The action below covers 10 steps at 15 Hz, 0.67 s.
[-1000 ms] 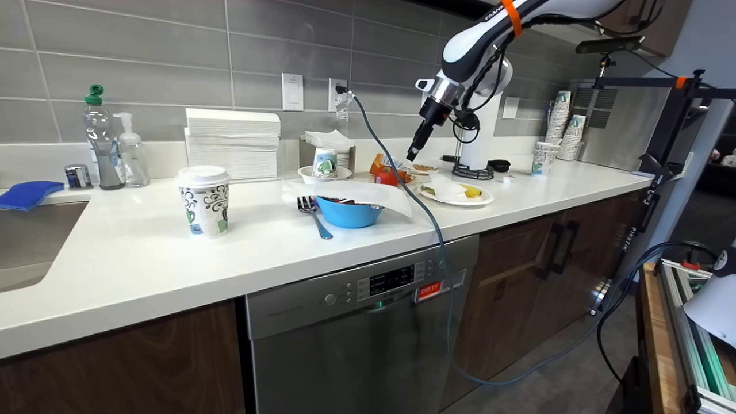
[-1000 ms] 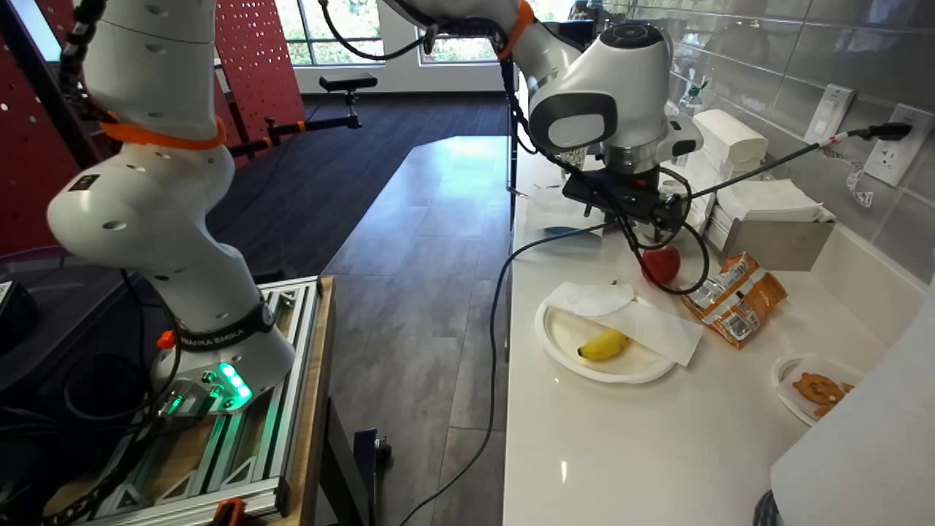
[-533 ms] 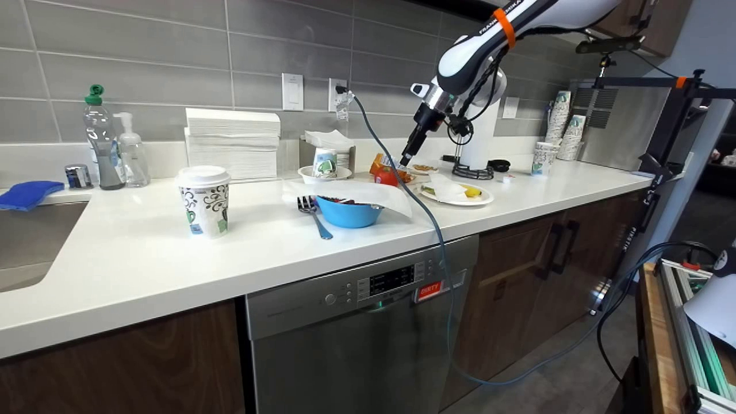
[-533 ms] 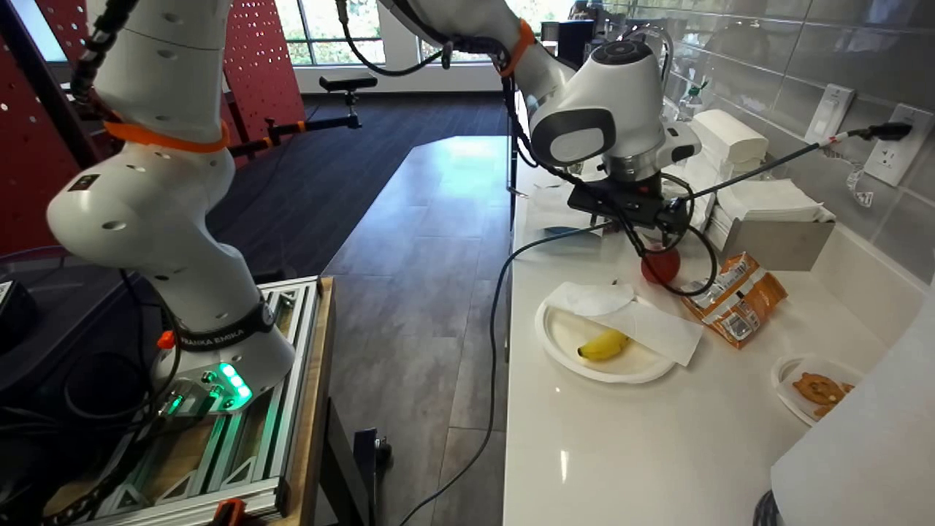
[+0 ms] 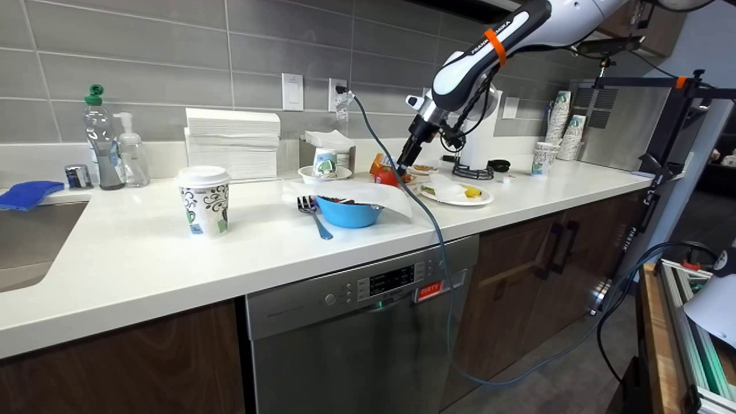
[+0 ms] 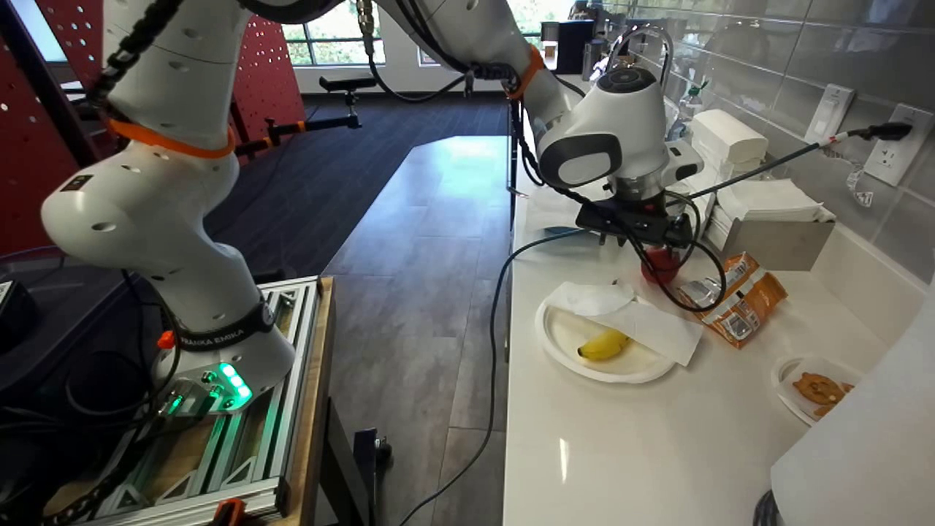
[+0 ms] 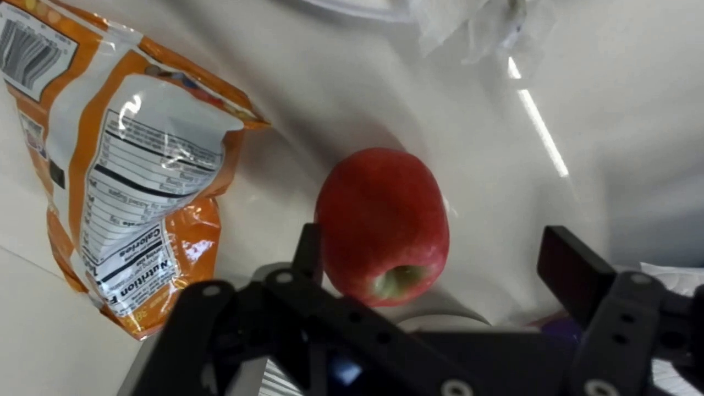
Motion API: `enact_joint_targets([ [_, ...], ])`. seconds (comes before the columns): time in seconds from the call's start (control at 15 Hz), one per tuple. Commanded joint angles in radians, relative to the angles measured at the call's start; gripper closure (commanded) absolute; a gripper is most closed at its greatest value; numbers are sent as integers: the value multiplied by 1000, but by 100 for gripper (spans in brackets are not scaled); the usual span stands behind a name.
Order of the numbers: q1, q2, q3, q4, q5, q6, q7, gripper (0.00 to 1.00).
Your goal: Move the tomato to the right
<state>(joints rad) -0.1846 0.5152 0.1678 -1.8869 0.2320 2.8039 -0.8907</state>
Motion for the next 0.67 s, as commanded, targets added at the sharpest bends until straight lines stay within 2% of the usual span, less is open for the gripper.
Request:
enact_joint_targets([
  [0.0,-37,61,43,39,-33,71,-25,0],
  [0.6,-113,165,136,69,-110,180,-44,0],
])
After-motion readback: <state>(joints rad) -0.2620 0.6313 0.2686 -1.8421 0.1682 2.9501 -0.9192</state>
